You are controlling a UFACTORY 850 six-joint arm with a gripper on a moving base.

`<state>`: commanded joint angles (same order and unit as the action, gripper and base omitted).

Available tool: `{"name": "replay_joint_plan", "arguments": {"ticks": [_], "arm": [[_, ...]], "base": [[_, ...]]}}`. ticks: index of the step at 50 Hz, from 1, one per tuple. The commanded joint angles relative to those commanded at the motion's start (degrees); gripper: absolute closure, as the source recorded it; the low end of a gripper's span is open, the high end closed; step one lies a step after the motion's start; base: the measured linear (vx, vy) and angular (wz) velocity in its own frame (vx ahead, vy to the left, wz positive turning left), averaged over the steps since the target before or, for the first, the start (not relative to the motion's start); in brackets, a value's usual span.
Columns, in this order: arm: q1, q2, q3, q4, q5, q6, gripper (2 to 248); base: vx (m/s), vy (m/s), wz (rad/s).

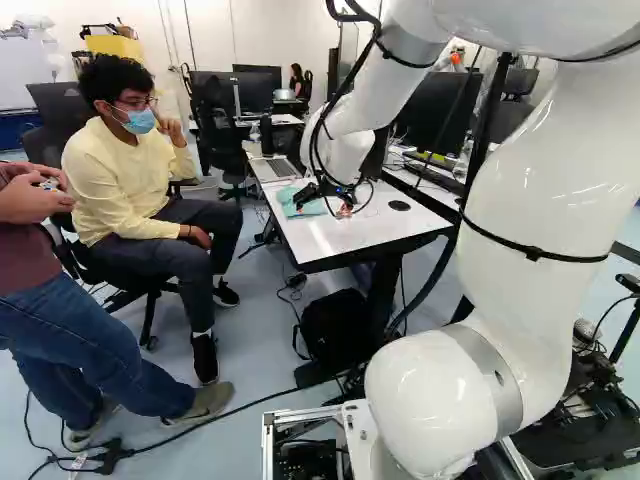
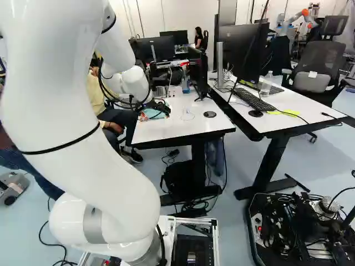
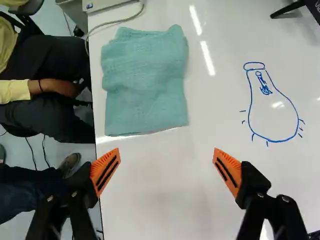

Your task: Clean the table with the green towel

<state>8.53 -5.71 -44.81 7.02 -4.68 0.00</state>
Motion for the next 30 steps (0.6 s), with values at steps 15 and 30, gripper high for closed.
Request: {"name": "replay_joint_plan", "arguments": {"ticks": [15,30], "arm": [[2.4,-0.4,-0.1,-2.6,4.1,0.0,3],[2.7,-2.9,-0.6,-5.8,9.1,0.0,3]], "base": [[0.0,0.0,0.0],[0.0,0.0,0.0]]}}
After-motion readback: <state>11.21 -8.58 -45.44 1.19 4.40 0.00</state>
